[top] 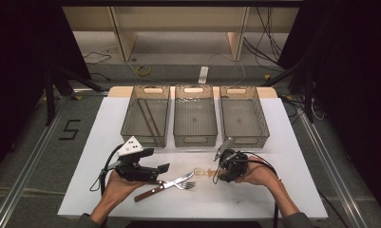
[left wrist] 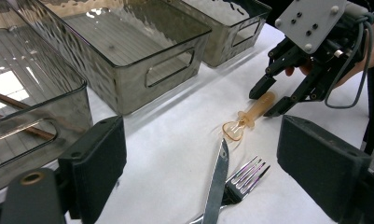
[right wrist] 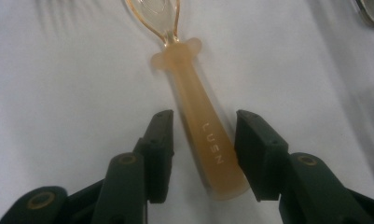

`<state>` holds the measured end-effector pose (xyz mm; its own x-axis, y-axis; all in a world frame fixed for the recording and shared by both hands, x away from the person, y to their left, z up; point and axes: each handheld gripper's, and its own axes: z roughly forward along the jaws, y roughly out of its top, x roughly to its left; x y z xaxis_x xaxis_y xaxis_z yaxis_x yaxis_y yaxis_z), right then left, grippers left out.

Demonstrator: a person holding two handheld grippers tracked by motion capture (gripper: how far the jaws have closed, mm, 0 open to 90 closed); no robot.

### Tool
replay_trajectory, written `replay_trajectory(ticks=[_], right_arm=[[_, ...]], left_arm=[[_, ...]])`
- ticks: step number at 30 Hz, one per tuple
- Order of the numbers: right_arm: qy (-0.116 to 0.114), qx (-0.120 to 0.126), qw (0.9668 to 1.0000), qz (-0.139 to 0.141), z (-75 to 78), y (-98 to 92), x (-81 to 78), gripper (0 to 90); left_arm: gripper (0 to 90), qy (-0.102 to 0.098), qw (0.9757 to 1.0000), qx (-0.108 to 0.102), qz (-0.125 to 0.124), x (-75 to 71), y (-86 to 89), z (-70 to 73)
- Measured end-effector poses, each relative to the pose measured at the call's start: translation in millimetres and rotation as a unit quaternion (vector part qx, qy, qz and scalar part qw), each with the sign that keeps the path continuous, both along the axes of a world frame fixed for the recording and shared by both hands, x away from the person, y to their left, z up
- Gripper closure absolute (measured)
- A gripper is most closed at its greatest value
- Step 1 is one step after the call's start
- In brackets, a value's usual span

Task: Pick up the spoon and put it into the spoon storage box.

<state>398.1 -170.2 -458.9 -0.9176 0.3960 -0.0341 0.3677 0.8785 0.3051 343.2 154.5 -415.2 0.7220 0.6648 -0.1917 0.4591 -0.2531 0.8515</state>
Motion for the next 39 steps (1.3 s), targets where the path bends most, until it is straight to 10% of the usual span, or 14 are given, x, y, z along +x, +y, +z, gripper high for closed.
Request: replay_trajectory(ticks=[20, 39], right_arm=[[-0.034, -0.029, 0.9976, 0.053, 1.5, 3.4, -11.8, 74.8], [-0.052, 0.054, 0.9972, -0.004, 20.8, -13.1, -11.8, 75.3]], left_arm=[[15.2, 0.001, 1.0000, 0.000, -0.008, -3.5, -2.7, -2.4], [15.2, 0.002, 1.0000, -0.005, 0.002, -4.4, 2.5, -3.3]])
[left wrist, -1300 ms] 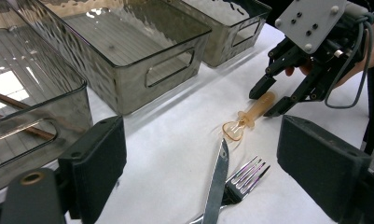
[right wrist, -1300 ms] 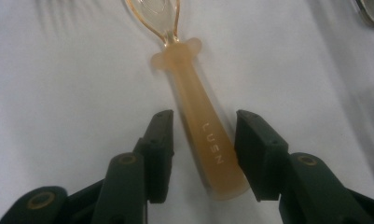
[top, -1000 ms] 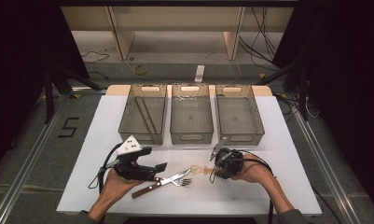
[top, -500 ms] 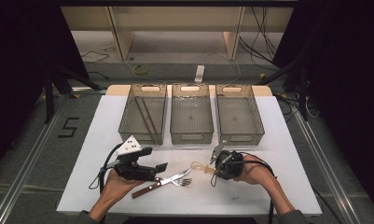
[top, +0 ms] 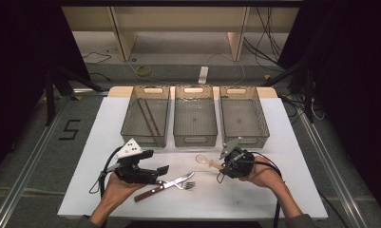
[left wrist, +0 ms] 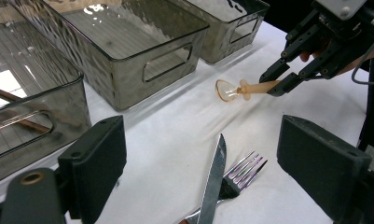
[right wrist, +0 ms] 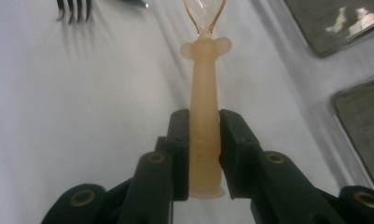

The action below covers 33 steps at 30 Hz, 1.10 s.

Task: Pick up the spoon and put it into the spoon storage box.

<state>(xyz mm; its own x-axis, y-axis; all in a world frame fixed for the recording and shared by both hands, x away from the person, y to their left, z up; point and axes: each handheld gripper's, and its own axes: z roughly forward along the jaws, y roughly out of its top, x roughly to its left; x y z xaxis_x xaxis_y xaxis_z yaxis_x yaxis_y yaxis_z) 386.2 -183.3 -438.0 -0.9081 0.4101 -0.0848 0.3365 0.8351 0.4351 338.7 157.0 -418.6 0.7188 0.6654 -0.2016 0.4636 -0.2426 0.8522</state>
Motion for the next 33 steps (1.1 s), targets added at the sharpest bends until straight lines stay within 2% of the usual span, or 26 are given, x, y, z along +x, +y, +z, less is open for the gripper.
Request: replay_trajectory(ticks=[1, 6, 8, 13, 16, 18, 28, 33], right_arm=[[0.002, 0.012, 0.9999, -0.010, 1.7, -1.1, 0.5, 75.3], [0.002, 0.029, 0.9993, -0.023, 3.7, -2.9, 1.8, 75.3], [0.001, 0.042, 0.9984, -0.039, 6.7, -4.2, 3.0, 75.4], [-0.007, 0.068, 0.9965, -0.047, 10.3, -5.6, 3.4, 75.4], [-0.008, 0.075, 0.9957, -0.054, 12.1, -5.4, 2.8, 75.4], [-0.010, 0.089, 0.9943, -0.058, 14.0, -5.9, 3.4, 75.4], [-0.018, 0.120, 0.9893, -0.081, 20.2, -8.6, 5.9, 75.5], [-0.028, 0.139, 0.9857, -0.091, 25.0, -7.2, 7.2, 75.4]], left_arm=[[15.2, -0.001, 1.0000, 0.001, 0.000, -0.3, -0.1, -0.1], [15.2, -0.001, 1.0000, 0.005, -0.002, -0.9, -0.4, -0.1], [15.3, -0.003, 1.0000, 0.001, 0.002, -1.4, 0.0, 0.1], [15.2, -0.004, 1.0000, -0.001, 0.004, -2.3, 0.9, 0.5], [15.2, -0.004, 1.0000, -0.002, 0.007, -2.6, 1.3, 0.5], [15.3, -0.004, 0.9999, -0.005, 0.009, -2.7, 2.4, 1.0], [15.2, -0.008, 0.9999, -0.006, 0.009, -4.4, 2.6, 1.9], [15.2, -0.010, 0.9999, -0.006, 0.009, -5.9, 2.7, 2.7]])
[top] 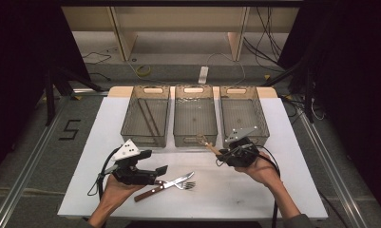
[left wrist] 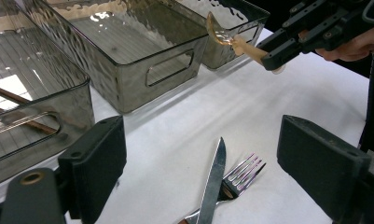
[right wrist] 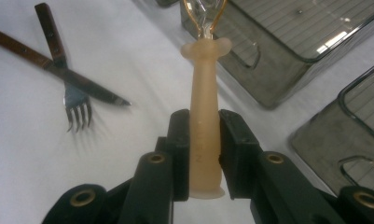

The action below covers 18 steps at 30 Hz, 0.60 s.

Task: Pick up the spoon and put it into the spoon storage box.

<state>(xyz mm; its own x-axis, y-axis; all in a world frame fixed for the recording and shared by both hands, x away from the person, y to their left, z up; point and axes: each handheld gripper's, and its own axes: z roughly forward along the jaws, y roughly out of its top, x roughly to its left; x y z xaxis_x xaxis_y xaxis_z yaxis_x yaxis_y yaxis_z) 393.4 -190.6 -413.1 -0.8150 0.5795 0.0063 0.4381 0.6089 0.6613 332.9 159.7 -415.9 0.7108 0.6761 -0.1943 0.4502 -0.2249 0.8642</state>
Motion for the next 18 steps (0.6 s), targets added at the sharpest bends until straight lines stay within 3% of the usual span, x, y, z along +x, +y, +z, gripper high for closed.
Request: replay_trajectory(ticks=[18], right_arm=[[-0.027, 0.040, 0.9981, -0.039, 21.9, 7.6, 18.5, 75.4]], left_arm=[[15.2, -0.007, 0.9999, -0.005, 0.009, -2.3, 3.4, 1.0]])
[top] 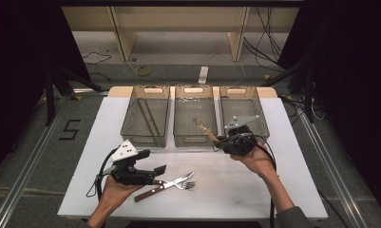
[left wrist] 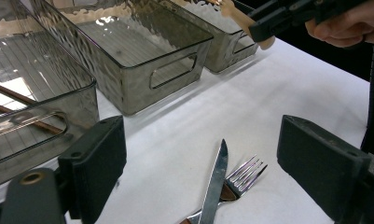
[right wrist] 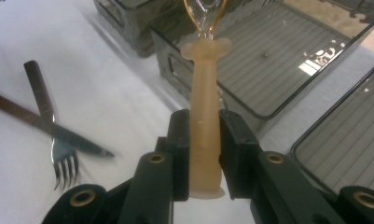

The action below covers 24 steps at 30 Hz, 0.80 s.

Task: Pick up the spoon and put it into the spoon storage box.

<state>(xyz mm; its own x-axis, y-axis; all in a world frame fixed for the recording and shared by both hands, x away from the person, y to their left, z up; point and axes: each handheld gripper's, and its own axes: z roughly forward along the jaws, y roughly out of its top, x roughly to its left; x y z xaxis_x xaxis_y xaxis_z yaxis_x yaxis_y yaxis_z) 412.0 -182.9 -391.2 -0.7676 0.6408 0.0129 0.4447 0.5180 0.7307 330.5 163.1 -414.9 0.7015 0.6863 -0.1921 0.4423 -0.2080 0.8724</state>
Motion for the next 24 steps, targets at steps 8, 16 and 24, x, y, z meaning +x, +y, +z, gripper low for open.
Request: replay_trajectory(ticks=[8, 16, 24], right_arm=[[-0.006, 0.013, 0.9998, -0.011, 5.8, 7.0, 14.9, 75.4], [-0.004, 0.015, 0.9995, -0.026, 13.0, 14.1, 33.1, 75.4], [-0.001, 0.021, 0.9989, -0.042, 20.5, 26.4, 51.8, 75.3]], left_arm=[[15.2, 0.001, 1.0000, 0.004, -0.002, -0.8, -0.5, -0.5], [15.2, 0.000, 1.0000, 0.005, -0.003, -2.1, -1.5, -0.3], [15.2, -0.002, 0.9999, 0.009, -0.006, -2.7, -2.0, 0.0]])
